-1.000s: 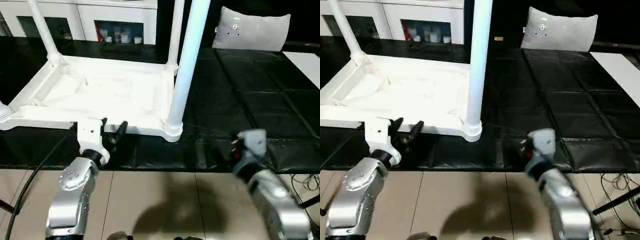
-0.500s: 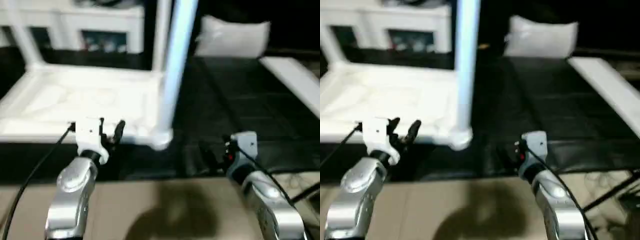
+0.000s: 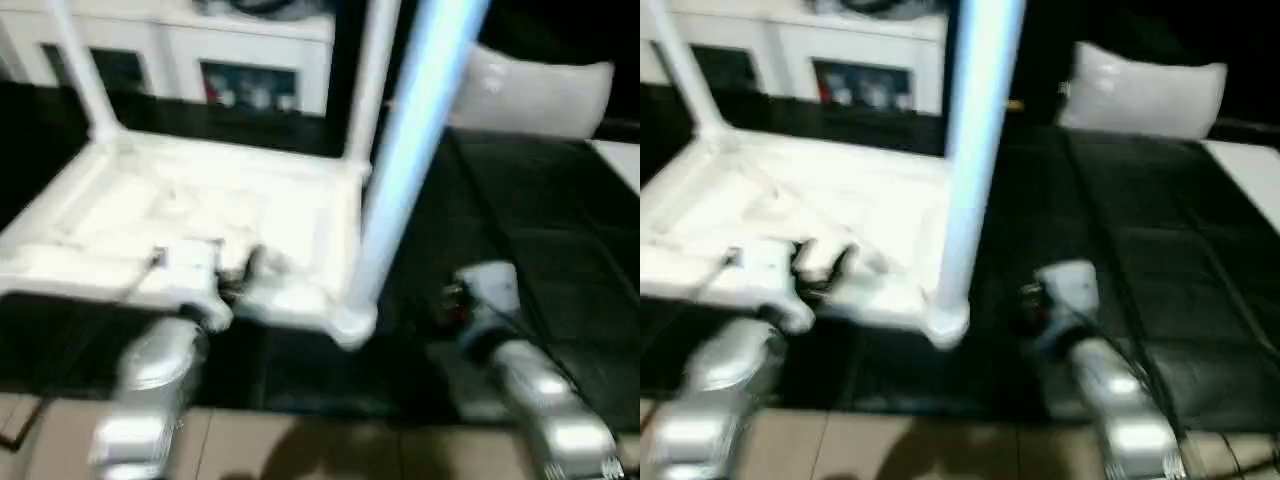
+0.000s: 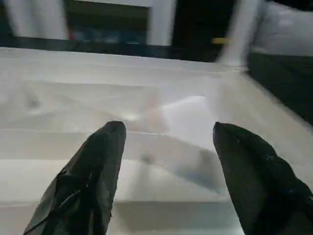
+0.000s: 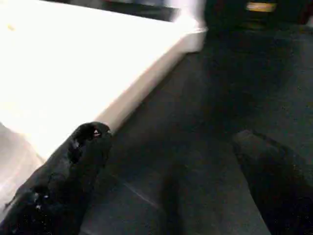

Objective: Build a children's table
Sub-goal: Move to table

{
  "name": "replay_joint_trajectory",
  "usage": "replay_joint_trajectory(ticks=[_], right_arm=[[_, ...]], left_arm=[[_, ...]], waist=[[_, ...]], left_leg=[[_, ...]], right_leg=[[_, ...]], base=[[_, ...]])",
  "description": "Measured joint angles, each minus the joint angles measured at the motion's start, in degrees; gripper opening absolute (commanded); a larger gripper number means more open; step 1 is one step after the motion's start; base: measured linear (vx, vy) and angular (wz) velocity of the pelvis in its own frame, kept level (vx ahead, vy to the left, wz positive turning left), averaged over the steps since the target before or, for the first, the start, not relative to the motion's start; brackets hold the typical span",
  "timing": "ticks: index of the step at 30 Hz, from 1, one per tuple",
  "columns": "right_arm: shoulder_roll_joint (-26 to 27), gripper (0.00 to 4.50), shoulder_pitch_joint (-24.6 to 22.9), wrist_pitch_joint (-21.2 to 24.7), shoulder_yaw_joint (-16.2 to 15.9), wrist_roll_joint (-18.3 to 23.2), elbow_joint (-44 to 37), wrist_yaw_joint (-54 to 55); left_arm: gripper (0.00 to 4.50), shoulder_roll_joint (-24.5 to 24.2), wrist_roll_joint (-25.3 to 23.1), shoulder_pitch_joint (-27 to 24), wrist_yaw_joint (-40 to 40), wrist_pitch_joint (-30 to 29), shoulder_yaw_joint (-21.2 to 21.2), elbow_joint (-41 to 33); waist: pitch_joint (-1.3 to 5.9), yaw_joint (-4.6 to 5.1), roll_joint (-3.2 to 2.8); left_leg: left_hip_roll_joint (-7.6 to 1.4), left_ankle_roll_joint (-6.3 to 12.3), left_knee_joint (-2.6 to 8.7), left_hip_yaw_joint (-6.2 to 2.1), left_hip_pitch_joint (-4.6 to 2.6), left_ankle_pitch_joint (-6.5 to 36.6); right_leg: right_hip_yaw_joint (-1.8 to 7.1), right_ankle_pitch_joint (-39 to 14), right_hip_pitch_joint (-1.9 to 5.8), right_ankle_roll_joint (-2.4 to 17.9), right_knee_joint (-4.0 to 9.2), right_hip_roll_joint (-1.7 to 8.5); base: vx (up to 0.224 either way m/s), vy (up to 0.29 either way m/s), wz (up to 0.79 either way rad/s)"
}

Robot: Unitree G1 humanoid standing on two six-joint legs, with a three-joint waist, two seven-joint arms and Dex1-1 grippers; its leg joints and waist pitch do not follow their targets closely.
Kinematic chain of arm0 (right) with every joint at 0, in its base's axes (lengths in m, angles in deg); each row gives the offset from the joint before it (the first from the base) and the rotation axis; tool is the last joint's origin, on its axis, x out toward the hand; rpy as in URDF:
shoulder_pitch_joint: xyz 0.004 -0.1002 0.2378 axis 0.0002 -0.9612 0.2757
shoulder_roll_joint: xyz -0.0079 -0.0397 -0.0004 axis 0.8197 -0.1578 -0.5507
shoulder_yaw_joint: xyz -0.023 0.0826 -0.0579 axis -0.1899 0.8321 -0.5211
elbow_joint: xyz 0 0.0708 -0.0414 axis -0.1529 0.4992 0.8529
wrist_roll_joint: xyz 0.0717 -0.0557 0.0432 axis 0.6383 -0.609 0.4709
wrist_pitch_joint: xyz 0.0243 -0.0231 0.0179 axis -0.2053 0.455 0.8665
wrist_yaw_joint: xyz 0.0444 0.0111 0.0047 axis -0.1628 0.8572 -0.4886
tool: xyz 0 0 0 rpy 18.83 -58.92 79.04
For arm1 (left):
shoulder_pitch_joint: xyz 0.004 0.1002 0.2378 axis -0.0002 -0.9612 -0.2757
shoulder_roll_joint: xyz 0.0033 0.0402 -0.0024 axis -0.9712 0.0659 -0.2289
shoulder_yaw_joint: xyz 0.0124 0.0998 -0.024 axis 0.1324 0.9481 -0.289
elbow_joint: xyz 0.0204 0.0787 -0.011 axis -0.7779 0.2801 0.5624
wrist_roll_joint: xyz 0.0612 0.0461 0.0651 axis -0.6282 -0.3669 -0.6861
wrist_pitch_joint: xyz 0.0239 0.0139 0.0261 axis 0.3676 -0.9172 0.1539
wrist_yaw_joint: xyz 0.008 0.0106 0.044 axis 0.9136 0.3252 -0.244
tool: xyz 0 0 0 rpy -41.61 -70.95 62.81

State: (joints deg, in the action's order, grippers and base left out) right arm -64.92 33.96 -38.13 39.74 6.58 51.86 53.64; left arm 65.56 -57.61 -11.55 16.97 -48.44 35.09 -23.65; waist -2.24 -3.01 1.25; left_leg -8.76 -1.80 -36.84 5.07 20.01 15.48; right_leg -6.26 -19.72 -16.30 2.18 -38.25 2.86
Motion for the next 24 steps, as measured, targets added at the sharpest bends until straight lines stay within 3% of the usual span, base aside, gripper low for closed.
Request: replay_joint_trajectory(ticks=[1,2,3,4,5,6,7,9,13,16,20,24], right_arm=[[0.02,4.50,-0.24,-0.07,-0.15,-0.06,0.00,0.03],[-0.10,4.50,-0.67,-0.12,0.16,-0.20,-0.01,0.38],[-0.12,4.50,-0.77,-0.11,0.37,-0.23,0.00,0.79],[-0.32,4.50,-0.92,-0.12,0.78,-0.25,0.06,1.28],[-0.79,4.50,-1.23,-0.09,1.42,-0.34,0.27,1.55],[-1.08,4.50,-1.26,-0.06,1.97,-0.51,0.41,1.84],[-1.14,4.50,-1.18,-0.07,2.33,-0.67,0.40,1.99],[-1.06,4.50,-1.09,-0.52,2.62,-1.14,0.38,2.04],[-1.27,4.50,-0.83,-2.73,2.40,-1.09,0.38,1.72],[-3.20,4.50,-0.45,-2.84,2.68,-0.83,0.37,0.21],[-2.23,4.50,0.86,-4.27,5.51,1.88,0.44,-0.73],[-3.25,4.50,3.97,-4.93,5.70,2.22,3.60,-0.96]], left_arm=[[3.20,-0.10,0.02,0.03,0.03,0.00,-0.48,0.06],[3.20,0.07,0.11,0.15,0.25,0.03,-0.38,0.14],[3.20,0.13,0.16,0.50,0.33,0.13,-0.23,0.14],[3.20,0.18,0.18,1.14,0.47,0.29,0.19,0.42],[3.20,0.87,0.18,1.30,0.50,0.34,0.64,0.54],[3.20,1.02,0.28,1.30,0.68,0.36,1.80,0.58],[3.20,1.00,0.43,1.41,0.79,0.36,2.38,0.59],[3.20,0.63,0.66,1.99,0.83,0.36,2.45,1.11],[3.20,0.23,0.77,2.02,1.15,0.36,1.40,2.42],[3.20,-1.07,1.68,2.10,3.17,0.87,1.40,2.95],[3.36,-4.58,2.41,3.82,6.92,1.91,0.94,5.61],[3.36,-9.74,3.00,5.54,14.04,1.86,2.94,7.28]], waist=[[0.08,0.55,0.08],[0.17,1.03,0.18],[0.49,1.34,1.03],[0.66,1.38,2.16],[0.62,1.17,2.25],[0.63,0.92,2.09],[0.65,0.97,2.06],[0.63,0.96,1.68],[0.29,1.07,1.24],[-0.22,1.14,0.91],[-0.42,1.07,0.79],[-0.54,1.06,1.12]], left_leg=[[0.41,0.21,-0.04,0.00,-0.29,0.19],[0.70,0.51,-0.04,0.28,-0.75,0.40],[1.19,0.58,-0.07,0.63,-0.82,0.46],[2.10,0.87,-0.75,1.13,-0.44,0.74],[2.09,1.68,-0.89,1.20,-0.08,0.94],[1.98,1.99,-0.53,0.75,-0.04,0.68],[1.80,1.27,0.14,0.52,-0.08,0.31],[0.83,-2.22,0.79,0.43,-0.07,-0.46],[0.16,-2.69,1.15,0.42,-0.19,-0.81],[-0.29,-2.56,1.14,1.29,-0.92,-1.15],[-0.48,-2.58,1.14,1.71,-0.93,-1.35],[-0.70,-2.77,1.29,1.72,-0.82,-1.92]], right_leg=[[0.89,0.00,-1.49,0.00,-2.65,0.27],[2.16,0.52,-3.61,-0.75,-3.95,0.70],[3.41,1.82,-5.32,-1.68,-2.75,1.28],[5.08,3.99,-6.13,-4.14,-1.19,2.29],[5.56,3.80,-6.15,-4.00,-1.42,1.89],[5.44,4.06,-6.10,-3.72,-1.02,1.63],[5.33,4.38,-6.12,-3.55,-0.64,1.32],[5.00,5.11,-6.09,-3.20,0.12,0.44],[4.13,6.21,-5.29,-2.13,1.93,0.33],[4.15,6.52,-4.54,-1.68,2.20,0.47],[4.18,6.75,-4.60,-1.98,2.21,0.60],[4.08,6.91,-4.77,-1.97,2.14,0.44]], base=[[0.116,0.007,0.06],[0.116,0.007,0.06],[0.054,-0.015,0.04],[0.019,-0.053,0.03],[0.019,-0.053,0.03],[0.032,-0.090,-0.02],[0.015,-0.091,-0.03],[-0.007,-0.071,-0.03],[-0.066,-0.002,0.00],[-0.080,0.012,0.03],[-0.060,0.004,0.01],[0.000,0.000,0.00]])
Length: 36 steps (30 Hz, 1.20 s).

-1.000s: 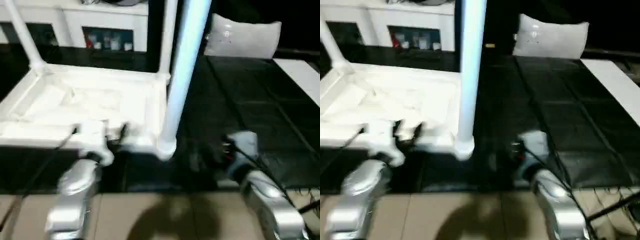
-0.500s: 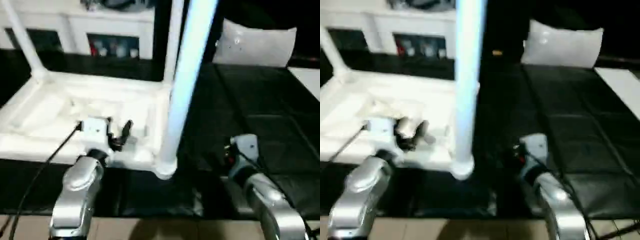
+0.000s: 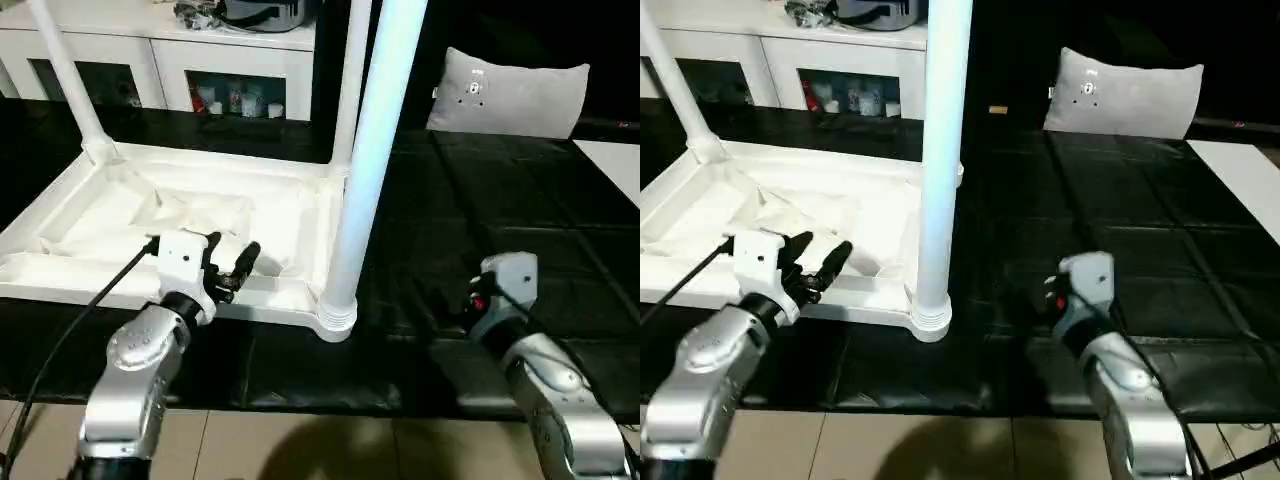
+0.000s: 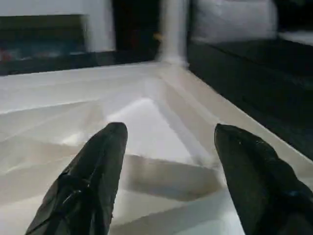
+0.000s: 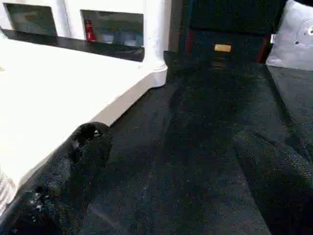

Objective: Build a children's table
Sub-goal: Move to table

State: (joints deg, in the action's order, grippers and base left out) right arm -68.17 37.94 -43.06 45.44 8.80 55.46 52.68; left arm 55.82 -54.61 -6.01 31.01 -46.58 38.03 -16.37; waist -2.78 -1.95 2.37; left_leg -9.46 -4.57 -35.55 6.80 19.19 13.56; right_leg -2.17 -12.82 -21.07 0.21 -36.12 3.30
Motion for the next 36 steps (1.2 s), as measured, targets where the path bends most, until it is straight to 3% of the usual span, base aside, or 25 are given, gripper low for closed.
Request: replay_joint_trajectory(ticks=[7,11,18,23,30,36], right_arm=[[-4.73,4.50,2.32,-0.85,-1.54,-2.27,4.20,-5.19],[-6.99,4.50,4.79,-2.75,-3.54,-1.17,5.68,-11.61],[-9.46,4.50,6.11,-3.99,-3.66,-1.19,9.09,-16.01],[-9.73,4.50,6.11,-3.43,-3.50,0.13,9.13,-17.71],[-9.78,4.50,6.00,-7.20,-3.34,1.14,9.27,-19.84],[-11.13,4.50,4.09,-5.88,-3.52,2.07,8.54,-22.77]], left_arm=[[3.83,-6.62,1.07,2.08,11.60,-1.45,4.28,0.37],[3.83,-10.81,2.37,5.95,18.64,-3.05,5.75,2.02],[3.83,-17.02,2.72,10.89,28.79,-2.78,8.21,7.08],[3.83,-18.05,2.29,12.99,32.48,-1.69,10.12,9.16],[3.83,-18.59,1.53,14.75,36.16,0.25,12.43,11.67],[3.66,-18.33,0.74,17.09,39.67,1.65,15.51,14.79]], waist=[[-0.01,-0.19,-0.03],[-0.10,-0.18,-0.17],[-0.17,-0.25,-0.16],[-0.21,-0.41,-0.25],[-0.28,-0.52,-0.41],[-0.31,-0.97,-0.44]], left_leg=[[-0.11,0.52,0.16,0.11,0.94,-0.37],[-0.12,0.53,0.21,0.21,0.86,-0.38],[-0.22,0.25,0.21,0.37,0.83,-0.37],[-0.23,0.34,0.22,0.40,0.83,-0.43],[-0.29,0.28,0.23,0.48,0.82,-0.41],[-0.33,0.22,0.25,0.53,0.82,-0.39]], right_leg=[[-0.13,0.20,-0.91,0.34,-0.02,-0.03],[-0.09,0.26,-0.90,0.45,-0.03,-0.02],[-0.11,0.34,-0.87,0.58,-0.04,-0.02],[-0.10,0.35,-0.88,0.59,-0.04,-0.02],[-0.10,0.35,-0.88,0.60,-0.04,-0.02],[-0.12,0.35,-0.88,0.60,-0.03,-0.02]], base=[[0.000,0.000,0.00],[0.000,0.000,0.00],[0.000,0.000,0.00],[0.000,0.000,0.00],[0.000,0.000,0.00],[0.000,0.000,0.00]])
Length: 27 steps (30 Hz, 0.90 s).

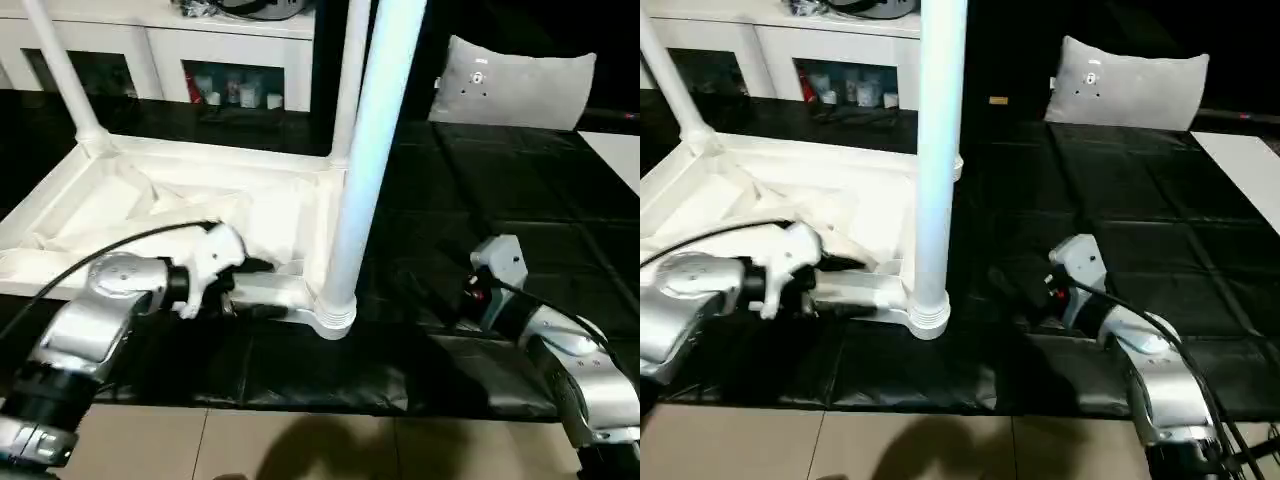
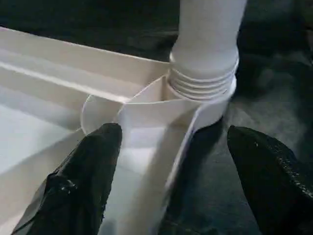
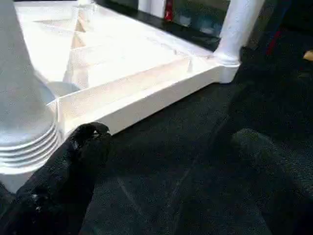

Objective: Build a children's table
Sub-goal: Move to table

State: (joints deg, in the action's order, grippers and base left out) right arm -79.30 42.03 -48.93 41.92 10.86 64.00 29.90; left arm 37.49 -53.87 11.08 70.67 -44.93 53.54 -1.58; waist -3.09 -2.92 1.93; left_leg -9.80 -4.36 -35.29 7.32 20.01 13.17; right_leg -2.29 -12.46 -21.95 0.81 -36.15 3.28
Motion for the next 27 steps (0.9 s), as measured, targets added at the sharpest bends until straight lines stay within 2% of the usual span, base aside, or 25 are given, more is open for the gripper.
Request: replay_joint_trajectory(ticks=[3,5,10,11,15,17,21,27], right_arm=[[-1.55,4.50,-0.98,0.80,-0.31,1.15,-0.89,-3.41],[-2.16,4.50,-1.26,1.06,-0.63,1.56,-1.38,-4.65],[-3.15,4.50,-2.68,1.87,-1.24,2.40,-2.13,-6.95],[-3.31,4.50,-2.96,2.21,-1.26,2.65,-2.21,-7.16],[-4.53,4.50,-3.07,2.56,-1.79,2.87,-2.70,-9.09],[-4.63,4.50,-3.07,2.54,-1.79,2.87,-2.71,-9.35],[-4.61,4.50,-2.73,1.61,-2.15,2.80,0.13,-10.74],[-4.49,4.50,-2.16,-1.10,-2.37,2.32,4.75,-12.01]], left_arm=[[3.66,0.75,-0.89,2.64,0.81,1.92,0.54,3.19],[3.31,1.23,-0.95,3.18,1.68,2.53,0.86,4.01],[3.02,2.20,-2.01,4.62,3.63,4.13,2.99,7.65],[2.83,2.29,-2.02,5.08,4.29,4.51,3.31,8.29],[2.64,2.71,-2.51,7.21,7.01,6.07,4.46,12.19],[2.40,3.11,-2.86,7.28,7.50,7.08,4.55,13.47],[2.09,4.41,-4.37,9.15,7.78,9.59,5.62,18.53],[1.56,4.77,-6.01,10.19,9.18,12.67,6.81,22.23]], waist=[[-0.04,-0.31,-0.12],[0.00,-0.36,-0.20],[-0.10,-0.34,-0.43],[-0.11,-0.32,-0.45],[-0.13,-0.39,-0.55],[-0.13,-0.35,-0.57],[-0.13,-0.41,-0.57],[-0.21,-0.40,-0.97]], left_leg=[[-0.01,0.00,0.00,0.05,-0.02,0.00],[-0.02,0.00,0.00,0.07,-0.02,0.00],[-0.06,-0.01,0.02,0.09,-0.02,-0.01],[-0.06,-0.01,0.02,0.09,-0.02,-0.01],[-0.07,-0.01,0.02,0.14,-0.02,-0.02],[-0.08,0.00,0.03,0.16,-0.02,-0.02],[-0.09,0.07,0.03,0.29,-0.01,-0.07],[-0.09,0.11,0.04,0.47,-0.01,-0.09]], right_leg=[[0.03,0.02,0.00,0.03,0.00,0.01],[0.03,0.02,0.00,0.03,0.00,0.01],[0.01,0.02,0.00,0.03,0.01,0.01],[0.01,0.02,0.00,0.03,0.01,0.01],[0.02,0.02,0.00,0.03,0.01,0.01],[0.02,0.02,0.00,0.03,0.01,0.01],[0.02,0.02,-0.01,0.03,0.02,0.02],[0.03,0.02,-0.01,0.04,0.04,0.06]], base=[[0.000,0.000,0.00],[0.000,0.000,0.00],[0.000,0.000,0.00],[0.000,0.000,0.00],[0.000,0.000,0.00],[0.000,0.000,0.00],[0.000,0.000,0.00],[0.000,0.000,0.00]])
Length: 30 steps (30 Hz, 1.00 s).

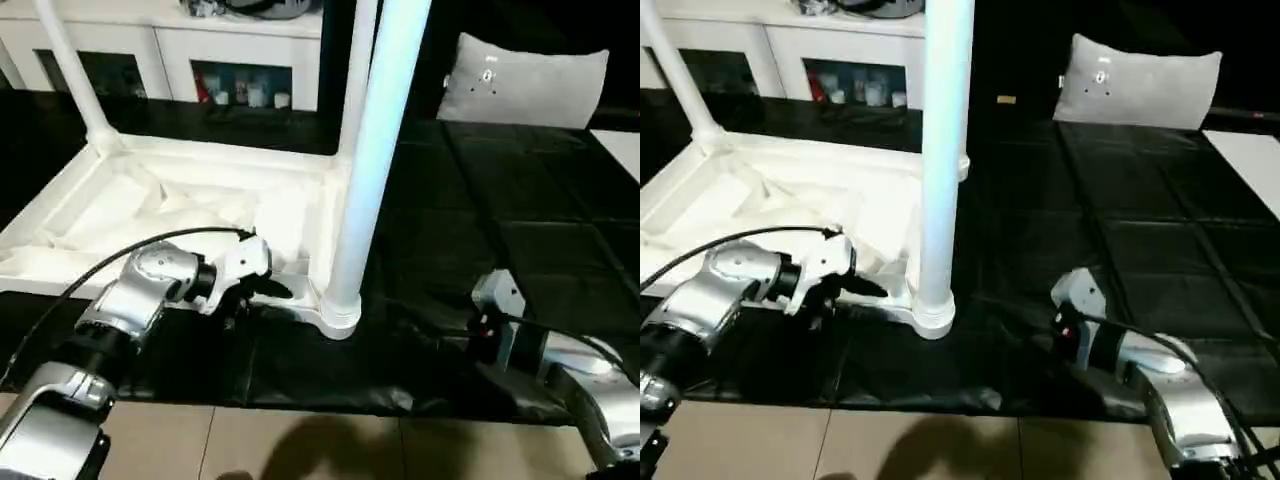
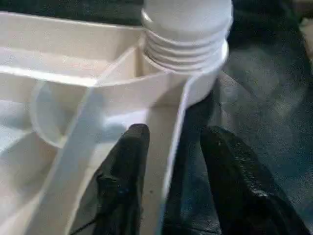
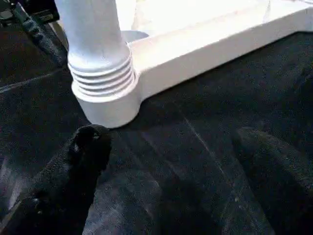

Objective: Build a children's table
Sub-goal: Move to table

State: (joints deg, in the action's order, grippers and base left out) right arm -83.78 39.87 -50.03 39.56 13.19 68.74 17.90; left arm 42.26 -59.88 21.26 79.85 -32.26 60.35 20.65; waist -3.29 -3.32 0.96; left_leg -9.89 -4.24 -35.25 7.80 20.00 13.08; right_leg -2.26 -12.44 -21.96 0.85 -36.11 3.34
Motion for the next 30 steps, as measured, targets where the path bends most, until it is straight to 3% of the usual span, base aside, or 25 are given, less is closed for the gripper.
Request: replay_joint_trajectory(ticks=[14,16,18,20,22,26,30], right_arm=[[1.53,4.50,2.60,-13.33,0.28,-1.96,19.58,-4.91],[1.60,4.50,3.29,-15.01,1.69,-1.50,21.88,-5.62],[2.54,4.50,5.25,-16.05,5.77,0.48,24.11,-3.44],[3.71,4.50,7.94,-14.71,9.80,2.60,21.95,2.60],[3.79,4.50,10.57,-11.07,11.77,3.51,15.83,8.59],[3.90,4.50,15.02,-5.80,14.48,3.83,7.83,18.06],[4.41,4.50,16.95,-3.55,16.81,5.34,4.10,22.09]], left_arm=[[0.51,1.87,-1.60,3.33,0.71,4.53,-0.01,7.40],[0.27,2.13,-1.76,3.57,0.82,5.18,0.00,8.09],[0.19,2.98,-2.33,4.04,0.10,6.07,-0.12,9.16],[0.09,4.67,-2.62,4.09,-1.57,5.97,-0.55,9.62],[0.02,6.84,-2.61,4.09,-2.89,5.89,-0.59,9.66],[0.02,9.30,-2.67,4.33,-5.69,6.14,-0.58,10.50],[0.02,10.32,-3.47,5.53,-7.68,7.08,-0.59,12.49]], waist=[[0.05,0.01,-0.41],[0.03,0.00,-0.50],[0.02,0.02,-0.63],[0.03,0.23,-0.89],[0.03,0.45,-0.94],[0.03,0.53,-0.92],[0.03,0.28,-0.93]], left_leg=[[-0.09,0.03,0.02,0.37,0.01,-0.02],[-0.09,0.04,0.02,0.41,0.01,-0.03],[-0.09,0.11,0.02,0.43,-0.01,-0.08],[-0.09,0.16,0.02,0.47,-0.04,-0.11],[-0.11,0.18,0.02,0.47,-0.03,-0.11],[-0.19,0.37,0.25,0.49,-0.03,-0.36],[-0.19,0.35,0.43,0.60,-0.03,-0.45]], right_leg=[[0.01,0.04,-0.03,0.08,0.01,0.06],[0.02,0.06,-0.03,0.11,0.02,0.09],[0.06,0.11,-0.03,0.18,0.02,0.14],[0.15,0.18,-0.04,0.30,0.04,0.17],[0.17,0.18,-0.06,0.31,0.05,0.15],[0.10,0.18,-0.13,0.30,0.07,0.07],[0.03,0.18,-0.16,0.30,0.15,0.06]], base=[[0.000,0.000,0.00],[0.000,0.000,0.00],[0.000,0.000,0.00],[0.000,0.000,0.00],[0.000,0.000,0.00],[0.000,0.000,0.00],[0.000,0.000,0.00]])
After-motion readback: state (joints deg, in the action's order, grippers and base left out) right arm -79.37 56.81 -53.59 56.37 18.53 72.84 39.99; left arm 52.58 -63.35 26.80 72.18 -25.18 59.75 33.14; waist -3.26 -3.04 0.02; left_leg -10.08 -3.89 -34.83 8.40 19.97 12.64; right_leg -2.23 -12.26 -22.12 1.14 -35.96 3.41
